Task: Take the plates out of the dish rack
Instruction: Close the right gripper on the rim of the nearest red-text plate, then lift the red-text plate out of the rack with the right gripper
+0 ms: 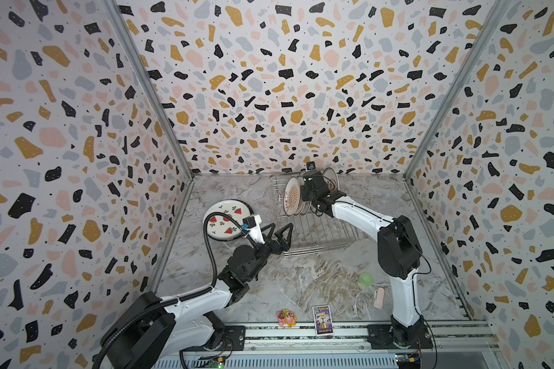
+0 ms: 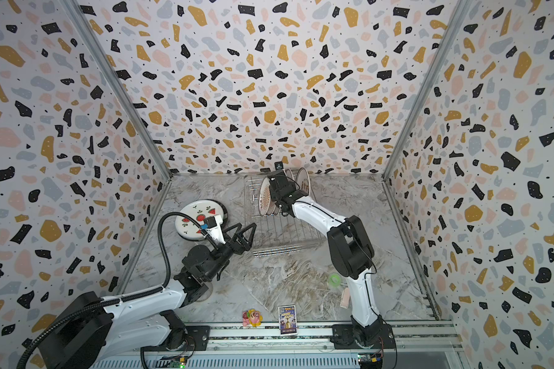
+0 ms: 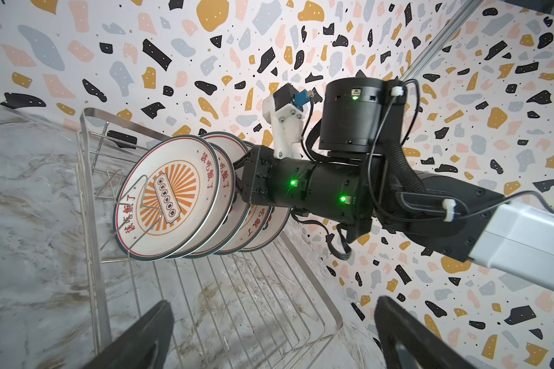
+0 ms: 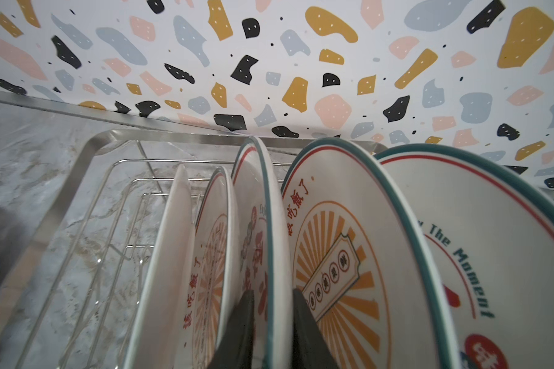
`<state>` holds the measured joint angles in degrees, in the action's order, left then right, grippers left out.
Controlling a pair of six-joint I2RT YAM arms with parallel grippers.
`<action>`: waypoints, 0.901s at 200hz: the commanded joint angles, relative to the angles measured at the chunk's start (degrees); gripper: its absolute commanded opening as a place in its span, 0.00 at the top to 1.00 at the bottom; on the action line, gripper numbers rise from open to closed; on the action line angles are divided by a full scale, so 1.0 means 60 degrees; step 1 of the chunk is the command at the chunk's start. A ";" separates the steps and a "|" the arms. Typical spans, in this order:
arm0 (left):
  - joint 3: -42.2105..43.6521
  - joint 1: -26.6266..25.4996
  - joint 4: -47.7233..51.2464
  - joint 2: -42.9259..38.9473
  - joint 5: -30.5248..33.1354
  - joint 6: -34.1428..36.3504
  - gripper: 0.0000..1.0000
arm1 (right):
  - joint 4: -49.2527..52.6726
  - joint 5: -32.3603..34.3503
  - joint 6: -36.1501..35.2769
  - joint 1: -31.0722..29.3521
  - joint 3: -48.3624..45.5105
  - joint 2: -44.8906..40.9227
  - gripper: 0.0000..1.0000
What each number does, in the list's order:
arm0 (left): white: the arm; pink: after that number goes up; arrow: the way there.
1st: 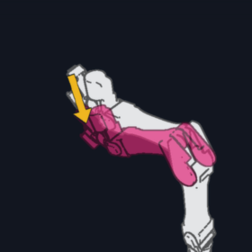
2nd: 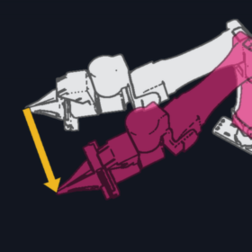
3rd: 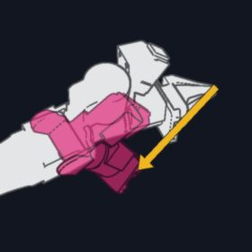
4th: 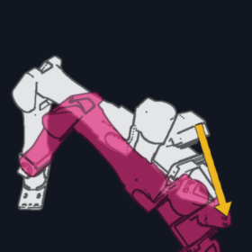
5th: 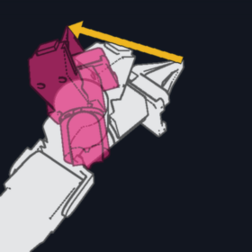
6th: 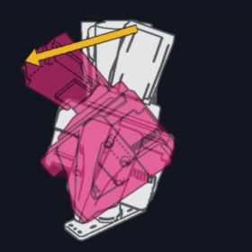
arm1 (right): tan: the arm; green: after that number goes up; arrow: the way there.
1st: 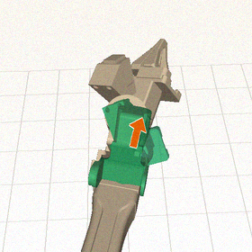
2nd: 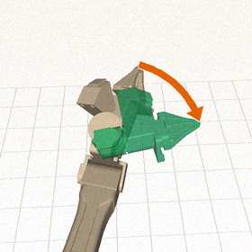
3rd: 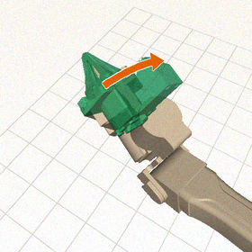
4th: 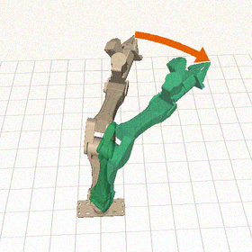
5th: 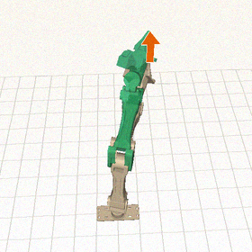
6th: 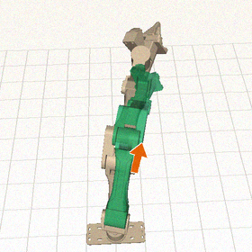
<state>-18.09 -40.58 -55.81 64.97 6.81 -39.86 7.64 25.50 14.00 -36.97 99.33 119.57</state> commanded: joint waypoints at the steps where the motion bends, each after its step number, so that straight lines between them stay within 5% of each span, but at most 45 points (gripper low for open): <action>1: 0.0156 -0.0034 -0.0517 -0.0313 0.0196 0.0062 0.00 | 0.0748 0.0427 -0.0111 -0.0056 0.0708 0.0273 0.76; 37: 0.0273 -0.0034 -0.0285 -0.0675 0.0421 0.0164 0.00 | 0.0881 0.0263 -0.0020 -0.0036 0.1156 0.0653 0.77; 71: 0.0490 -0.0034 -0.0234 -0.0953 0.0598 0.0176 0.00 | 0.0836 0.0513 0.0011 -0.0107 0.1333 0.0591 0.89; 180: 0.0859 -0.0034 -0.0315 -0.1247 0.0711 -0.0015 0.00 | 0.0591 0.2137 -0.0700 -0.0671 0.1356 -0.0749 0.93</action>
<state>-13.72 -40.58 -55.37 58.65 10.66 -39.88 12.60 34.61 11.27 -40.18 106.15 122.56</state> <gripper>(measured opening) 0.997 0.121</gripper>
